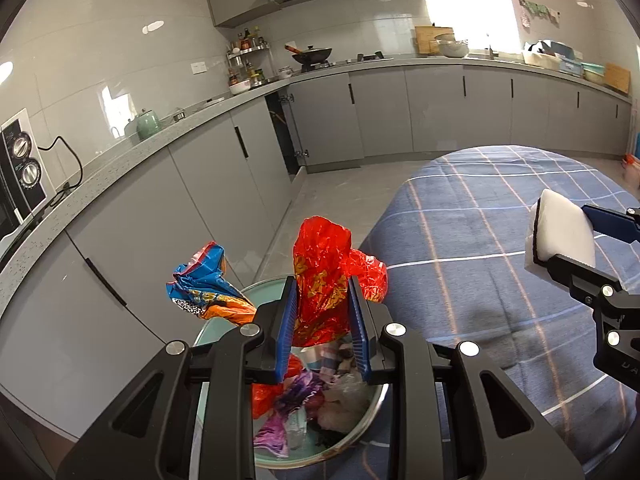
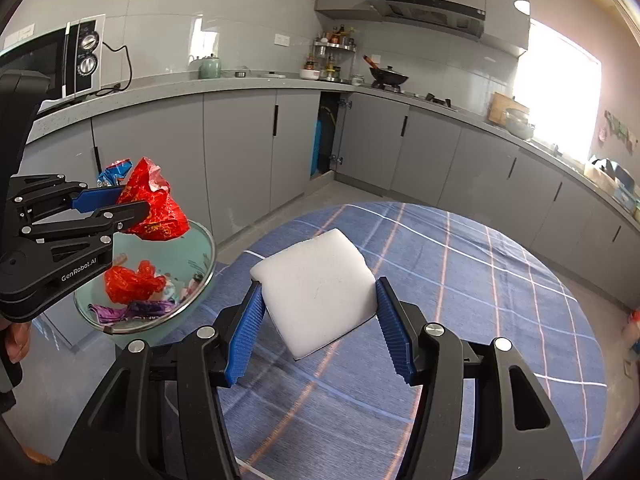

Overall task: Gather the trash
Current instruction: 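Carry the red bag, blue wrapper and white sponge over the wastebasket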

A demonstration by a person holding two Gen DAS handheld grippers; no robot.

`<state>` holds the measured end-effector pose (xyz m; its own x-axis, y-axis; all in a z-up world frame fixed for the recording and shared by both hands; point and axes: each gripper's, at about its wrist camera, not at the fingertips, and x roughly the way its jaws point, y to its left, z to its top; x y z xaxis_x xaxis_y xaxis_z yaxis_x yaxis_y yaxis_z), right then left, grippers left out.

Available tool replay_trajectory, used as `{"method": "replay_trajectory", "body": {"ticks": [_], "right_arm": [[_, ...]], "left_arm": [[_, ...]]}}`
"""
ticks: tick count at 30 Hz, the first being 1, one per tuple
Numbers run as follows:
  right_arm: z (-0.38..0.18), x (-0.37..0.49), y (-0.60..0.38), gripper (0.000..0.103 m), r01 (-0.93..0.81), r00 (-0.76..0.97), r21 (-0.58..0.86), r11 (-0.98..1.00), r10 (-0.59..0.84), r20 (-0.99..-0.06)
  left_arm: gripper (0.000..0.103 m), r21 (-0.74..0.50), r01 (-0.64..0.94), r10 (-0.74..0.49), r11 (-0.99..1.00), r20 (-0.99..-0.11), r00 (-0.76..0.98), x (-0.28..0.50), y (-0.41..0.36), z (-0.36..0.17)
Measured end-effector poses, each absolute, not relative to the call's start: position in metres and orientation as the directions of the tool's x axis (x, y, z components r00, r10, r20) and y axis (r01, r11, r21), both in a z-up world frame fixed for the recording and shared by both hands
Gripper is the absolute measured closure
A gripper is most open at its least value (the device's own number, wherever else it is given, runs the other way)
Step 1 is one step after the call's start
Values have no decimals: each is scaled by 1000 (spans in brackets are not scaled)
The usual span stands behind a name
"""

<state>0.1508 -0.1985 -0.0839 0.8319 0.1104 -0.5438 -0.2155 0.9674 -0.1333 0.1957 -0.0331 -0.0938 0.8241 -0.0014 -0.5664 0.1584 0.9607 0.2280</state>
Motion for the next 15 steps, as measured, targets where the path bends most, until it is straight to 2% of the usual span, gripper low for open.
{"method": "replay_trajectory", "body": {"ticks": [15], "right_arm": [[-80,156,-175,47,-252,832,-146,957,138,-537]], "left_arm": [[77,235,115,38,965,-560,828,194,-10,-92]]}}
